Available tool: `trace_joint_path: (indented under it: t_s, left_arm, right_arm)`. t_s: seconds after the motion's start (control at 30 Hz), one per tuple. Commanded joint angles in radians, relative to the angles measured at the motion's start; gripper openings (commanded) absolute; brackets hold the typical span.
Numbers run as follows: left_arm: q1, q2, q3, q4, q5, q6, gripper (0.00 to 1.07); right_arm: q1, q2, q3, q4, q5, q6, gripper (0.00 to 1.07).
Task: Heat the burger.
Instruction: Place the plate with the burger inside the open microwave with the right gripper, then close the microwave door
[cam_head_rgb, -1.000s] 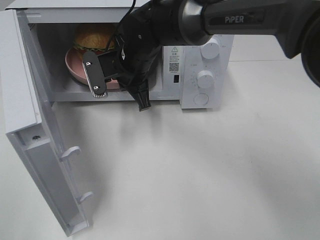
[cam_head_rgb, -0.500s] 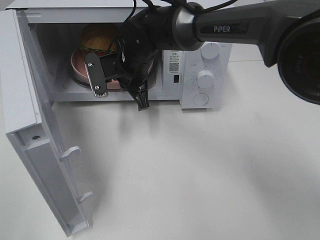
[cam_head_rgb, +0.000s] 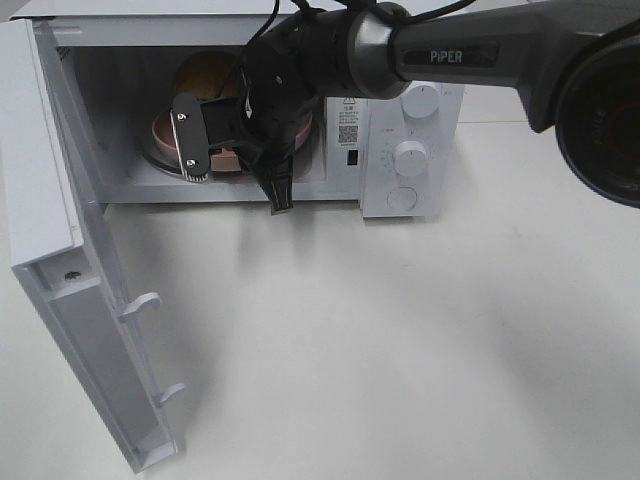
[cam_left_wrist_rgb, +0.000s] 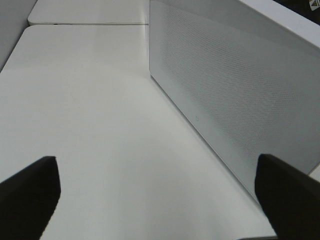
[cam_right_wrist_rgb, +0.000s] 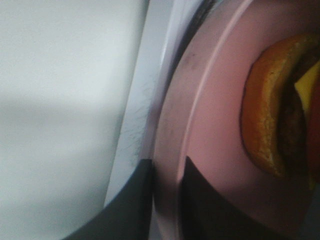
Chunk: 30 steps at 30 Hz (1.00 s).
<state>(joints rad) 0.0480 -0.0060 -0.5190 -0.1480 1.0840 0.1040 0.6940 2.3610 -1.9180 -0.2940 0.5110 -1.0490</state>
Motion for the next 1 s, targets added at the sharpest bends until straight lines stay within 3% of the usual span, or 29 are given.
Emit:
trace_joint_path:
  t_s: [0.03, 0.07, 0.13, 0.67, 0.83, 0.87, 1.0]
  left_arm:
    - [0.0, -0.015, 0.004, -0.004, -0.015, 0.0, 0.98]
    - [0.0, -0.015, 0.004, -0.004, -0.015, 0.0, 0.98]
    - [0.0, -0.015, 0.004, -0.004, -0.015, 0.0, 0.98]
    - [0.0, -0.015, 0.004, -0.004, -0.015, 0.0, 0.98]
    - [0.0, -0.015, 0.004, -0.004, -0.015, 0.0, 0.98]
    - [0.0, -0.015, 0.004, -0.004, -0.015, 0.0, 0.98]
    - [0.0, -0.015, 0.004, -0.004, -0.015, 0.0, 0.98]
  right_arm:
    - [-0.002, -0.016, -0.009, -0.004, -0.024, 0.004, 0.3]
    - [-0.002, -0.016, -0.009, -0.004, -0.024, 0.004, 0.3]
    - [-0.002, -0.016, -0.009, -0.002, -0.021, 0.004, 0.42]
    - [-0.002, -0.022, -0.008, 0.05, 0.021, 0.002, 0.48]
    - [-0.002, -0.052, 0.028, 0.064, -0.012, 0.002, 0.62]
    - [-0.002, -0.072, 0.068, 0.064, -0.044, 0.0, 0.69]
    - [-0.002, -0.1, 0.129, 0.064, -0.078, -0.001, 0.77]
